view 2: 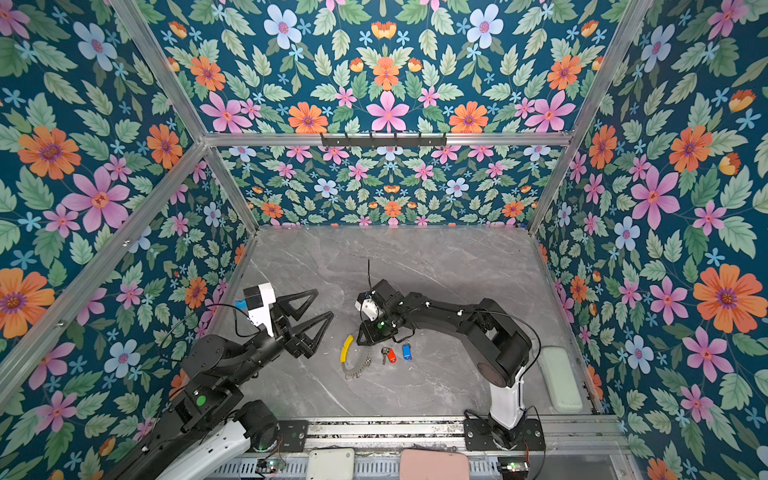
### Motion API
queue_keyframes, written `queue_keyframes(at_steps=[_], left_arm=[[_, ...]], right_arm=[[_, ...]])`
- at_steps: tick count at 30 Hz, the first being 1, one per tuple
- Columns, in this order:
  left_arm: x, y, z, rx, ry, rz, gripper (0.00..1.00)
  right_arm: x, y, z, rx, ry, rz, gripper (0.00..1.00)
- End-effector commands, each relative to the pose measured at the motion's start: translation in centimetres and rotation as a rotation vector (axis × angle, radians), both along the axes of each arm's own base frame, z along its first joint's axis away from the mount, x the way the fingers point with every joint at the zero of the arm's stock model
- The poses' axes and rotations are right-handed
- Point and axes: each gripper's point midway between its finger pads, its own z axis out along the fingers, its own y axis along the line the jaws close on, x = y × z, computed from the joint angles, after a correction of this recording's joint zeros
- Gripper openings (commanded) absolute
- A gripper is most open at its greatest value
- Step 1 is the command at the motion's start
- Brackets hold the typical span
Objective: Remove the keys from the keyring
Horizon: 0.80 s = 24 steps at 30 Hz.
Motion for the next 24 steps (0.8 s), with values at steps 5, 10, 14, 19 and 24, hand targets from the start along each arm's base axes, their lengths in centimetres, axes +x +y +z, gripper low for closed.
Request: queue_keyframes(at_steps=[5,10,14,19,24], left_arm=[[0.1,0.2,0.2,-0.004,-0.02,0.014,1.0],[0.5,0.1,-0.1,0.007,-0.014,0.027,1.0],[0.9,0.0,-0.2,0.01,-0.014,0.04,1.0],[2.8,-0.2,-1.3,0.073,-0.012,0.121,1.0],[6.8,0.3,-4.3,0.187,0.023,0.306,1.0]], right_arm=[[2.0,-0.1,2.5,0.033,-0.134,-0.069,0.63],[3.2,-1.1,5.6,0.073,-0.269,-0.129,0.72],[3.5,-2.9,10.1,0.146,-0.418,-0.196,0.72],[2.8,-6.4,12.8,0.174,-0.539,-0.286,0.72],[2.4,-9.9,14.0,0.164,-0.627,-0.393,0.73]])
